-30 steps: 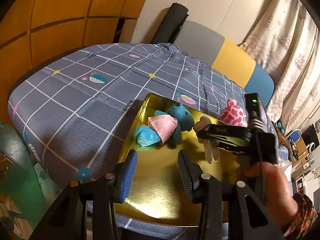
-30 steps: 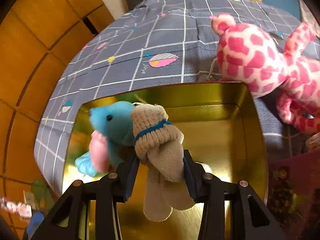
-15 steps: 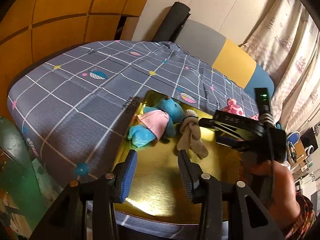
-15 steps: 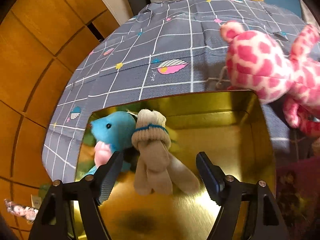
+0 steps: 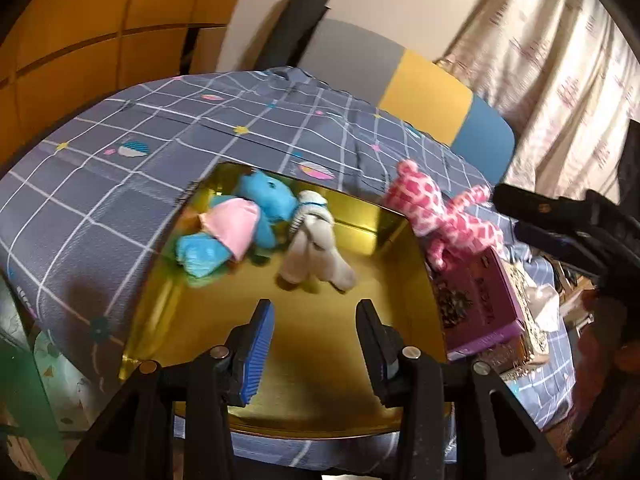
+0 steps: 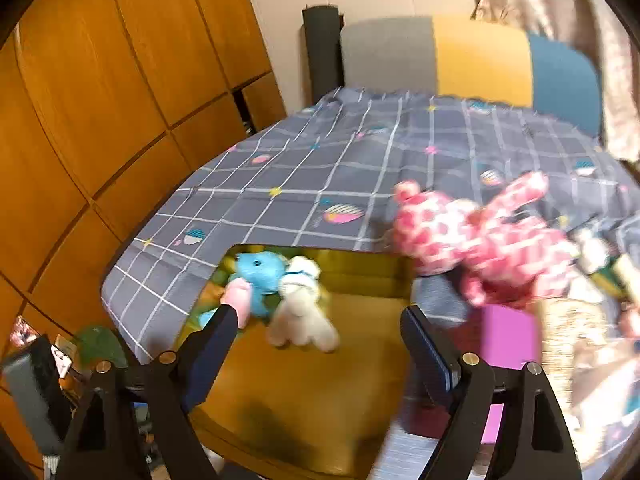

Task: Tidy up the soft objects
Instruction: 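Withdraw the right gripper from the tray toward the pink towel roll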

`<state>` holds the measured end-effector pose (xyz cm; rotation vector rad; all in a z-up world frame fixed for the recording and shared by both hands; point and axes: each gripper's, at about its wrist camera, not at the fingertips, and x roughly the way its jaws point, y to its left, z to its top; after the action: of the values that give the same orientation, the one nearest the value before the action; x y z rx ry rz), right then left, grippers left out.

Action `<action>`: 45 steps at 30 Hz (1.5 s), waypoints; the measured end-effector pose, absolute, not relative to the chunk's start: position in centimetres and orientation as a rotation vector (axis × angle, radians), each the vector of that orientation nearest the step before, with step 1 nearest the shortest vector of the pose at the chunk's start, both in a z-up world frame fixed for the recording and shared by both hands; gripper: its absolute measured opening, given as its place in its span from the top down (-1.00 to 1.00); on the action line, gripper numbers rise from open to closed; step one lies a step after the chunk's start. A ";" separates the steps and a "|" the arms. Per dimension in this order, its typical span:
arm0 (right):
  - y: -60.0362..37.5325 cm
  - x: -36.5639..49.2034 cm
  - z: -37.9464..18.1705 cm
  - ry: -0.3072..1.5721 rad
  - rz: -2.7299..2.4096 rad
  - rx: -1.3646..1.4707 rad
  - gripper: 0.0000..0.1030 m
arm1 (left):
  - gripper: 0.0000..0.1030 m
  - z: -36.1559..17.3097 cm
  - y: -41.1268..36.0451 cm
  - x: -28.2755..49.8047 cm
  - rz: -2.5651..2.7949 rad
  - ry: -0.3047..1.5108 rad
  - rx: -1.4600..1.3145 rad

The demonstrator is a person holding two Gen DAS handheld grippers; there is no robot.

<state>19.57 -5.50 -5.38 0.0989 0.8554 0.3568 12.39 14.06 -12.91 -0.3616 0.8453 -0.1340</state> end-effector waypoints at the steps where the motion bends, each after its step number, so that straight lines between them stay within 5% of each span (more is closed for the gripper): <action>1: -6.2 19.1 -5.0 0.844 0.349 0.093 -0.64 | 0.17 -12.8 13.7 12.4 -0.145 0.846 -0.360; 16: -23.4 14.5 -2.6 0.740 0.060 0.167 -0.64 | 0.17 -10.3 5.6 12.5 -0.354 0.838 -0.288; 40: -47.6 16.0 -12.9 0.944 -0.260 0.096 -0.64 | 0.14 -7.6 -9.4 11.7 -0.660 0.891 -0.163; 45: -49.0 17.4 -14.2 0.962 -0.240 0.036 -0.77 | 0.14 -7.5 -11.6 11.4 -0.694 0.911 -0.132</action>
<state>17.40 -48.95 -14.24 0.0356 0.9619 -0.2401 11.39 -11.58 -7.54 -0.1325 0.9111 -0.6939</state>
